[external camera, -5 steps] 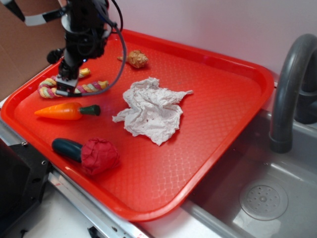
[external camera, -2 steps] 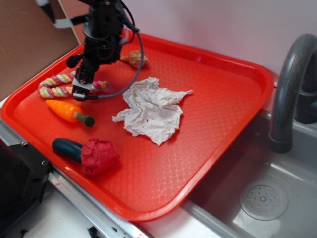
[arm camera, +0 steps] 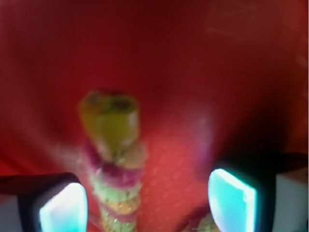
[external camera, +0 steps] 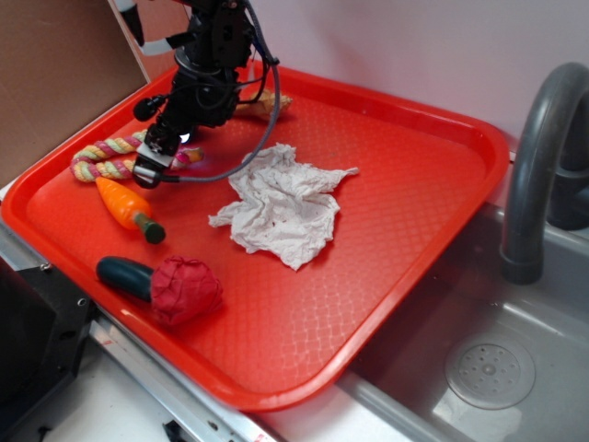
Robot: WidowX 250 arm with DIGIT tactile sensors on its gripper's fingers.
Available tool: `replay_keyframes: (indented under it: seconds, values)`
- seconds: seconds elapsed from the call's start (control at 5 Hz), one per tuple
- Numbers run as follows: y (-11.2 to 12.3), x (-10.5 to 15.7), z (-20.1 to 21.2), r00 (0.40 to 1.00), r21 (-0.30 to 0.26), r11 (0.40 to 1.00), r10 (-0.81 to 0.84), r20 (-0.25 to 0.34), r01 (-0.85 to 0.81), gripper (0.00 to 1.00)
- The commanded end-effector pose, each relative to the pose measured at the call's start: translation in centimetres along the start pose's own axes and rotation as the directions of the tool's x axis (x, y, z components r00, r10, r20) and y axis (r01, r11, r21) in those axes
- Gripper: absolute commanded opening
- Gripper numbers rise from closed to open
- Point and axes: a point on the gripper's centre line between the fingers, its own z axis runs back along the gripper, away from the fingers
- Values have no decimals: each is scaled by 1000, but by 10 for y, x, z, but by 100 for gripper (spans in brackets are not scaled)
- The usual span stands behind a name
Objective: Grab the multicolored rope.
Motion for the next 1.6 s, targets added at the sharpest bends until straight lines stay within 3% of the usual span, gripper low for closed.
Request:
replay_keyframes:
  seconds: [0.0, 0.2, 0.4, 0.6, 0.8, 1.0, 1.4]
  values:
    - [1, 1, 9, 990, 189, 971, 140, 32, -144, 0]
    - [-2, 6, 14, 983, 239, 953, 172, 71, -184, 0]
    - [-8, 11, 25, 958, 250, 934, 211, 196, -257, 0]
    - [-17, 9, 62, 829, 209, 834, 412, 379, -510, 0]
    - [-28, 1, 121, 606, 56, 695, 581, 543, -717, 0]
    - [-39, -23, 167, 450, -80, 594, 683, 576, -800, 0]
    - [-66, -61, 222, 299, -190, 504, 731, 613, -843, 0]
